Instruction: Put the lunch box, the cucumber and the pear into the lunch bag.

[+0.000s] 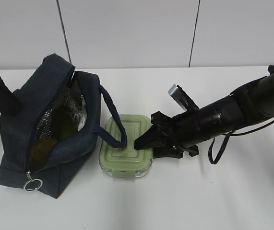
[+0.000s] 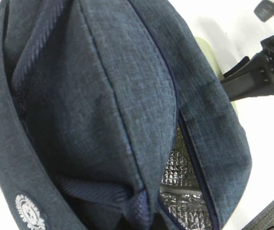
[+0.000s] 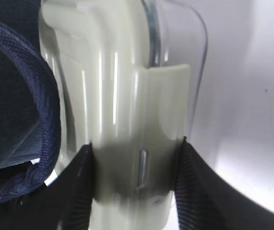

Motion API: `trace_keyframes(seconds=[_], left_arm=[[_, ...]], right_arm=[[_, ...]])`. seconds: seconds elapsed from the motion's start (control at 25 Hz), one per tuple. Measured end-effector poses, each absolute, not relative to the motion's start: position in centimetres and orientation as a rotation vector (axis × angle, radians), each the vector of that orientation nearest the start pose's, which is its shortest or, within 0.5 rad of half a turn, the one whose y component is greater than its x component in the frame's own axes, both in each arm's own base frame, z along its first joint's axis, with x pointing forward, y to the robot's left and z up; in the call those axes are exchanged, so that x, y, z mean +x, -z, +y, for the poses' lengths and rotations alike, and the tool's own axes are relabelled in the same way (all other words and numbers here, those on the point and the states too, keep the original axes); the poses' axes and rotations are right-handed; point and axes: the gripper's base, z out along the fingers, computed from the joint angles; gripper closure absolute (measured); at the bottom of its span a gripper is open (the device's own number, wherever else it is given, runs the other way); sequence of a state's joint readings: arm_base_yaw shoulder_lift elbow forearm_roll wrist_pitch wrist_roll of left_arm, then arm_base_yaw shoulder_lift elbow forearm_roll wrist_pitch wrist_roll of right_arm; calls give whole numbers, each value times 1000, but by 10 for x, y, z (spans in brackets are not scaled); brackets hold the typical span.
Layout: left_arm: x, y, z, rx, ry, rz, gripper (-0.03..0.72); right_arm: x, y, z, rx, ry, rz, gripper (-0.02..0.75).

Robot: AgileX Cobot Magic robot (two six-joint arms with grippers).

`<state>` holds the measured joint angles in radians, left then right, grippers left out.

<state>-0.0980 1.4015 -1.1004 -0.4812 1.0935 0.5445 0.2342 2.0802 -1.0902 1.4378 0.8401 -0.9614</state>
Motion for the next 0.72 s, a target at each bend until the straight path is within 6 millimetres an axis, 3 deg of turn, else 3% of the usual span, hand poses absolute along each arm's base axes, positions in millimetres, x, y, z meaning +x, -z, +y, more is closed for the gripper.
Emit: trace_keyframes(seconds=[0.16, 0.32, 0.44, 0.72], left_arm=[[261, -297, -63, 645, 540, 2662, 685], [261, -297, -63, 645, 540, 2662, 685], [261, -297, -63, 644, 539, 2661, 685], [261, -297, -63, 645, 538, 2662, 685]], right_arm=[[350, -121, 149, -83, -1274, 2625, 407], [356, -145, 124, -73, -1119, 2580, 408], [360, -175, 105, -42, -1055, 2493, 408], [342, -236, 114, -141, -1178, 2310, 408]])
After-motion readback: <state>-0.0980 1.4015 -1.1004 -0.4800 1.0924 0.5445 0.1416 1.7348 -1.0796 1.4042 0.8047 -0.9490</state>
